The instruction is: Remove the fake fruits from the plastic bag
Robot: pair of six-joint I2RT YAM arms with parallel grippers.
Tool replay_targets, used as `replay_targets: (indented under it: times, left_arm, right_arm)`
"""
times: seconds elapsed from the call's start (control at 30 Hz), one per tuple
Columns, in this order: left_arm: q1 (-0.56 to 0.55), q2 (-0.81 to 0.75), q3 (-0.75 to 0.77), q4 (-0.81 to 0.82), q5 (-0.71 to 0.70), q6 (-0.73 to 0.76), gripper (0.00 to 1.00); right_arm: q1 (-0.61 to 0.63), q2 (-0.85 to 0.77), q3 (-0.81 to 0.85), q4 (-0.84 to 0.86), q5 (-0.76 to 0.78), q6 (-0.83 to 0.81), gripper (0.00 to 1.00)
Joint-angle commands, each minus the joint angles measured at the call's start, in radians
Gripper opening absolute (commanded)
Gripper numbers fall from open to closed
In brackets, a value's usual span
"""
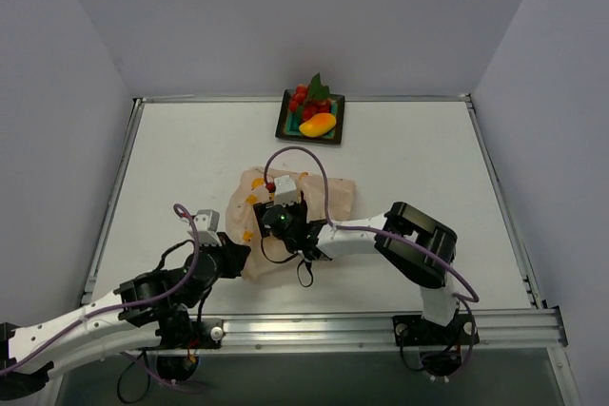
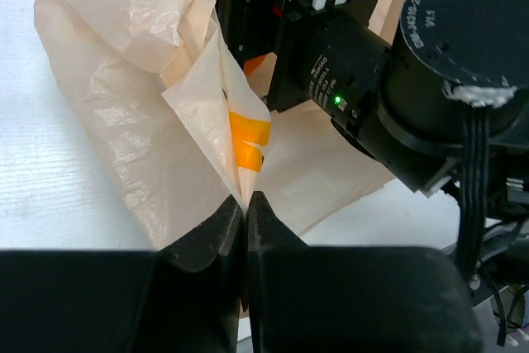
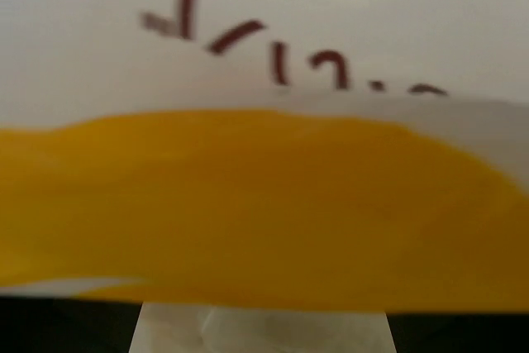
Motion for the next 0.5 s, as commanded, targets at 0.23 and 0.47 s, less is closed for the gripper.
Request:
replay_targets:
  times: [0.23,0.47]
  left_arm:
    - [-0.005,-0.006,0.015,-0.002,0.01,-0.011,0.02]
    - [-0.004,0.006,0.044,-0.021,-0.019,0.003,0.02]
  right_arm:
    - [-0.069,0.075,0.043,0.143,-0.022,-0.053,0.9]
    - [0.046,-0.113,0.003,0.035,-0.024,-0.123,0.62]
